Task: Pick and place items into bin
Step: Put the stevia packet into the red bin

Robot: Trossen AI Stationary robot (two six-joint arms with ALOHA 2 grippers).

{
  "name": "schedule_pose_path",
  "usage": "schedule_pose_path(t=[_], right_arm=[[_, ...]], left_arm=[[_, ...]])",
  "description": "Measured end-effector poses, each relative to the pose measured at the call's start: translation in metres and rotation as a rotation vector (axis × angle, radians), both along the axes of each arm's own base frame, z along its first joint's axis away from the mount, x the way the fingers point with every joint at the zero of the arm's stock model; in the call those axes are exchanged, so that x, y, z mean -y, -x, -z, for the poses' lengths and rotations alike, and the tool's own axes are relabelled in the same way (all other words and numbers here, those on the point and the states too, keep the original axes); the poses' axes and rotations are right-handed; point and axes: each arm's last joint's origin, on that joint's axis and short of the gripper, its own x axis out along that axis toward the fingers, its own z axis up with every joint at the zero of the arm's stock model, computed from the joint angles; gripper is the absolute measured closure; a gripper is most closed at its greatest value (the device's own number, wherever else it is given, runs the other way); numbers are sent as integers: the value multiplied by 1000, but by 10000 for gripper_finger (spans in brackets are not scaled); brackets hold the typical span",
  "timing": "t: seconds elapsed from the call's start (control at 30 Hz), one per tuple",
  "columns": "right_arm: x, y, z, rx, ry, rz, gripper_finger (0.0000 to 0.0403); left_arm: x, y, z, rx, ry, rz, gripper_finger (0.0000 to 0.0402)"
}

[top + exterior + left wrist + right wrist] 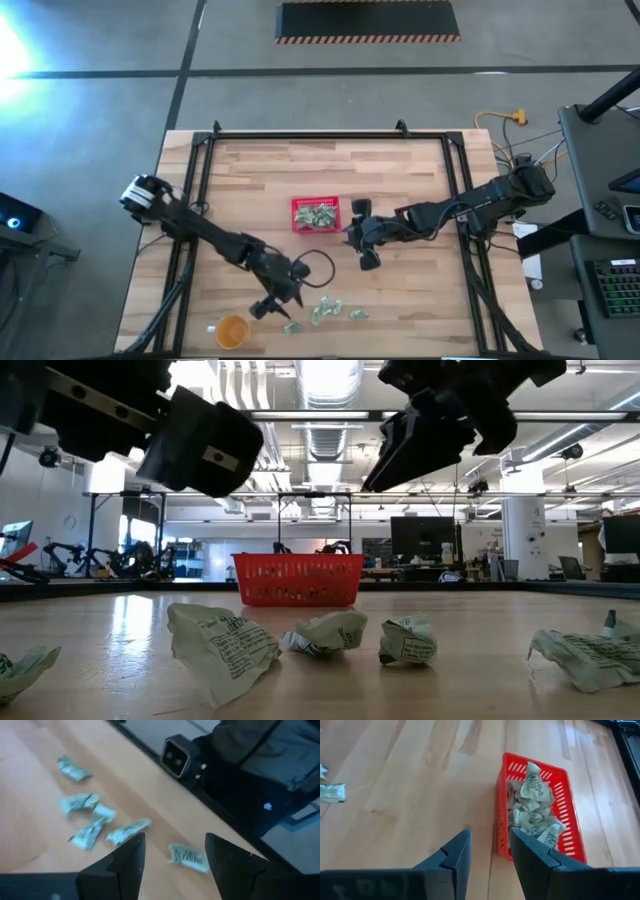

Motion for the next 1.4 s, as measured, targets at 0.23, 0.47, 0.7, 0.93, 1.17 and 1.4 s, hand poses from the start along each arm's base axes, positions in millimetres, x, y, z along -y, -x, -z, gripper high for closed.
schedule_pose_path(t=[0.23,0.47,0.7,0.93,1.17,1.4], right_arm=[[-4,2,1,-10,-20,10,280],[-5,2,1,-12,-21,7,284],[-6,2,1,-11,-27,9,285],[-6,2,1,-10,-40,21,293],[-6,4,3,-30,-53,39,292],[-6,4,3,-31,-53,38,292]], left_arm=[[8,-11,25,-50,77,60,213],[13,-19,49,-91,123,92,213],[15,-22,59,-118,122,105,213],[14,-23,65,-120,120,102,213],[14,-24,75,-127,113,107,213],[15,-26,77,-115,115,106,222]])
